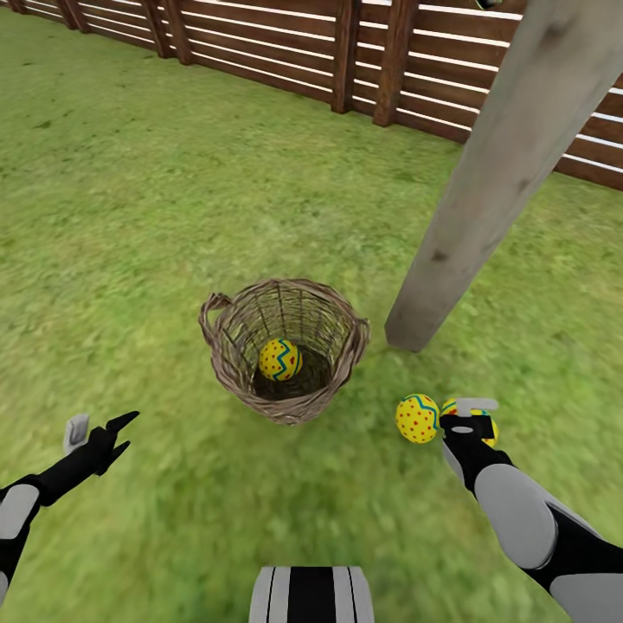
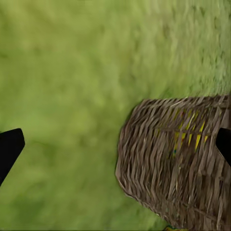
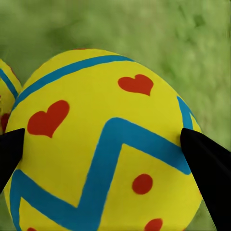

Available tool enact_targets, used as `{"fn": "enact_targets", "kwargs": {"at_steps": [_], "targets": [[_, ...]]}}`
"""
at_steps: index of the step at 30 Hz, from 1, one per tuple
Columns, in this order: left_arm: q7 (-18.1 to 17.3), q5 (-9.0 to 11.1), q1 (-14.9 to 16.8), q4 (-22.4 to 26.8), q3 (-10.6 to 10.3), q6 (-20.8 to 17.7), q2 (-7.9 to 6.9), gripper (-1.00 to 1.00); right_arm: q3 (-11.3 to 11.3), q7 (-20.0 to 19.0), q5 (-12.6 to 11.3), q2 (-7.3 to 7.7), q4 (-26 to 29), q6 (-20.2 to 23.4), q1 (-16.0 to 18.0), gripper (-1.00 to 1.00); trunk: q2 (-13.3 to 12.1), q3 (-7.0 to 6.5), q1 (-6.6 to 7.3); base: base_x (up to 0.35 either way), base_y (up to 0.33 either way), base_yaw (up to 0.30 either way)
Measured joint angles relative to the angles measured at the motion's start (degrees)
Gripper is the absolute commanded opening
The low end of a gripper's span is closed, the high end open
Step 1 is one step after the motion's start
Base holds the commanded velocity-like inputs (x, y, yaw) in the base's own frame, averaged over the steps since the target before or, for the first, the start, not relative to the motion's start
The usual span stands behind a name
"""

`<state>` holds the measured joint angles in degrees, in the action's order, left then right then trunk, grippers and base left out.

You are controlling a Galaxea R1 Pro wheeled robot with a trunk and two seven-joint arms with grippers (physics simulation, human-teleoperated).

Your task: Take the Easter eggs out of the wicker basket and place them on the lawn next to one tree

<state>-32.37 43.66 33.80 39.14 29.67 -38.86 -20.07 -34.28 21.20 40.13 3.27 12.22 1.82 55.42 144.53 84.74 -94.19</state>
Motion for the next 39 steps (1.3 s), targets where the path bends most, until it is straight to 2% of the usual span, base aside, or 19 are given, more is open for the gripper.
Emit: {"fn": "enact_targets", "kwargs": {"at_steps": [8, 34, 39], "targets": [[-0.27, 0.07, -0.04, -0.02, 0.05, 0.03, 0.02, 1.00, -0.09, 0.15, -0.09, 0.12, 0.99, 0.20, 0.00, -1.00, 0.00, 0.00, -0.02, 0.004, 0.000, 0.000], [0.21, 0.05, -0.03, -0.09, -0.02, 0.04, 0.11, 1.00, -0.10, 1.01, -0.12, 0.06, 2.11, 0.12, 0.00, -1.00, 0.35, 5.76, -0.69, 0.000, 0.000, 0.000], [0.21, 0.07, -0.04, -0.09, -0.02, 0.04, 0.11, 1.00, -0.09, 1.01, -0.08, 0.00, 2.17, 0.13, 0.00, -1.00, 0.35, 5.76, -0.69, 0.000, 0.000, 0.000]]}}
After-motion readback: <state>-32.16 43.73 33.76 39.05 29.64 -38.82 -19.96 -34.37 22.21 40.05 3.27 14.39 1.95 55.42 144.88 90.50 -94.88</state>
